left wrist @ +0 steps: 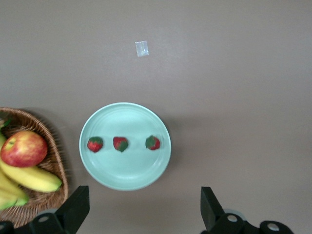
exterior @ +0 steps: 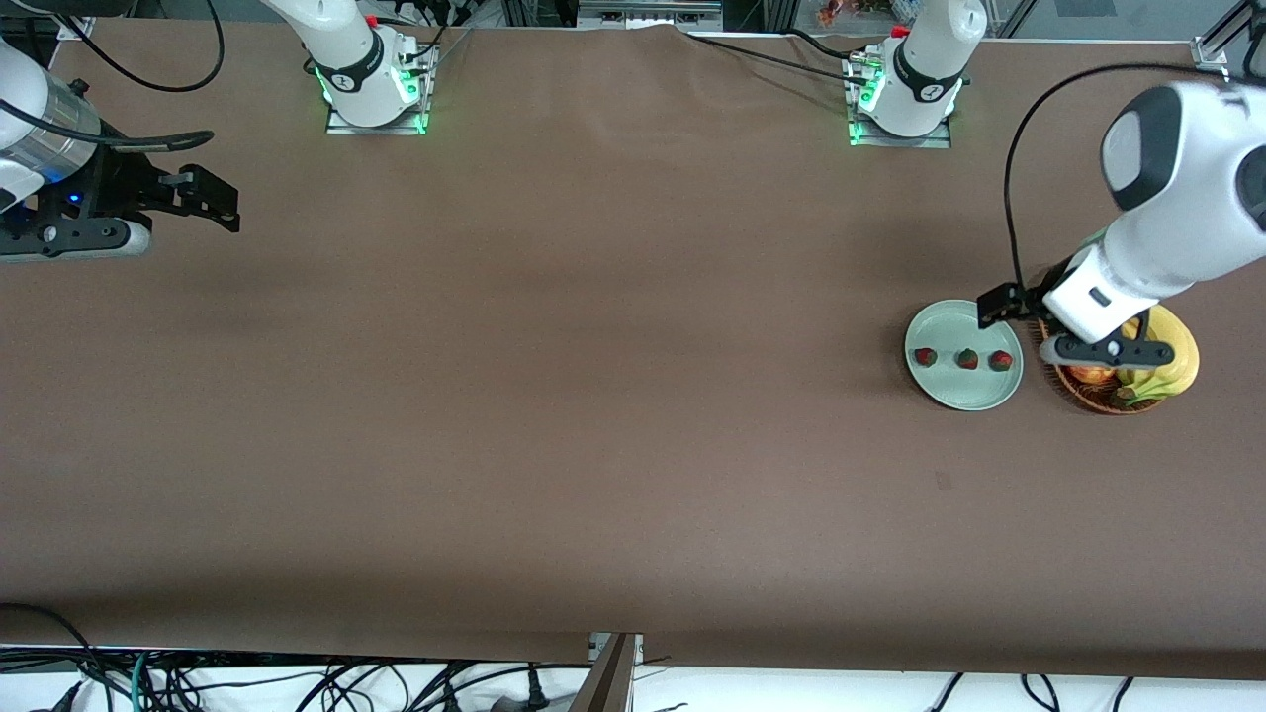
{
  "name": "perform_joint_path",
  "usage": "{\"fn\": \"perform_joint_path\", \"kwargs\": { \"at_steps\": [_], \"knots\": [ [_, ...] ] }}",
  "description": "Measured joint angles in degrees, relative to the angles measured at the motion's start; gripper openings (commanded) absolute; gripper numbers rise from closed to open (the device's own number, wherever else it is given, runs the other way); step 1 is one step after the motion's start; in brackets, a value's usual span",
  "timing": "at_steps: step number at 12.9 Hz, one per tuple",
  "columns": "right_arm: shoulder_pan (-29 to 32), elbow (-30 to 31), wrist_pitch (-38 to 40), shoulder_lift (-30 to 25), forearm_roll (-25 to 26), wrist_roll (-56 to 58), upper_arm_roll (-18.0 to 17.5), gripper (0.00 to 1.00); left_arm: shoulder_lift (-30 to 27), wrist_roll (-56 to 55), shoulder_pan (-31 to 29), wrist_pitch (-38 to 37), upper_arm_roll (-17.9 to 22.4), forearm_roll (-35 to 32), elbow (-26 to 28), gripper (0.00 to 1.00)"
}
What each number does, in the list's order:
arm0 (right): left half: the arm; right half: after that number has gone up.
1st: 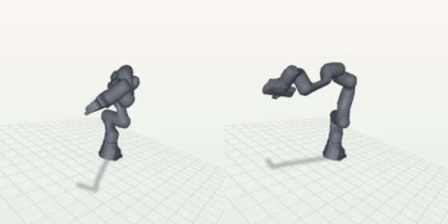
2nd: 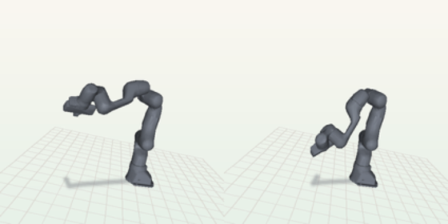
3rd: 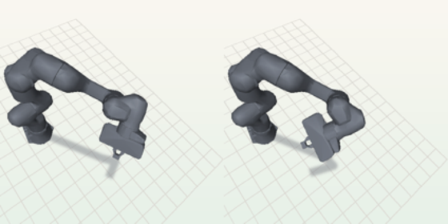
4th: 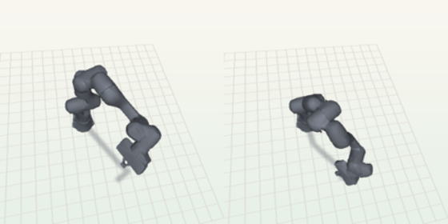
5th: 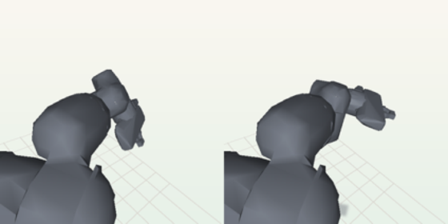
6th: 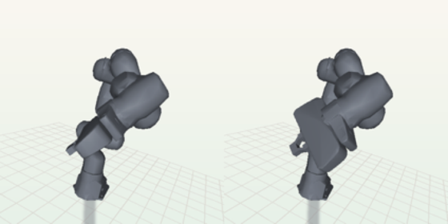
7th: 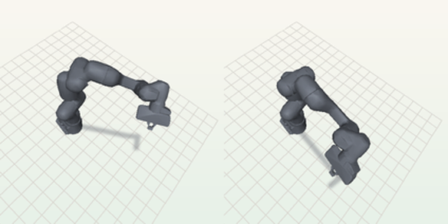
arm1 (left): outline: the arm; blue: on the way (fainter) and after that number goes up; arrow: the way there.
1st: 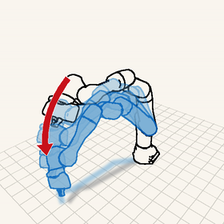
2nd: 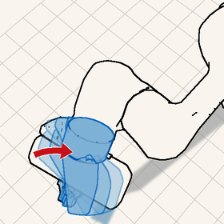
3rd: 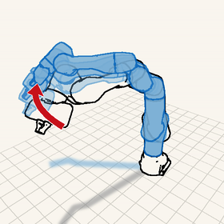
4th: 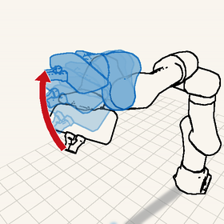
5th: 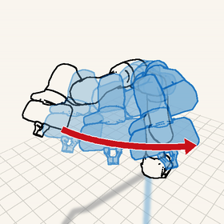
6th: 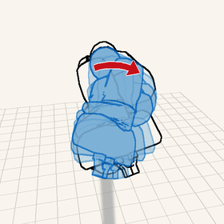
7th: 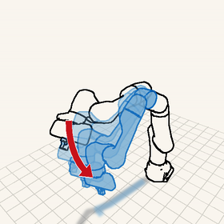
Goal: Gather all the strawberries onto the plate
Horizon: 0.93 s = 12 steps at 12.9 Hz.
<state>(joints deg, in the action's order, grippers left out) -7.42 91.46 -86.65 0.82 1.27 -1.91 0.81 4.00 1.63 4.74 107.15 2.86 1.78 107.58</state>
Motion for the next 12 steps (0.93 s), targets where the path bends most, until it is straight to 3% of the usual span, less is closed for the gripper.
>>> {"fn": "perform_joint_path", "kwargs": {
  "at_steps": [5,12],
  "knots": [
    [0.01,-0.02,-0.05,0.0,-0.64,0.0,-0.03,1.0,-1.13,-0.79,0.17,-15.69,-1.4,0.01,-11.1,1.0],
    [0.01,-0.02,-0.05,0.04,-0.75,0.0,-0.03,1.0,-1.05,-3.5,-0.02,-20.91,-1.77,0.02,-14.72,1.0]
  ]
}}
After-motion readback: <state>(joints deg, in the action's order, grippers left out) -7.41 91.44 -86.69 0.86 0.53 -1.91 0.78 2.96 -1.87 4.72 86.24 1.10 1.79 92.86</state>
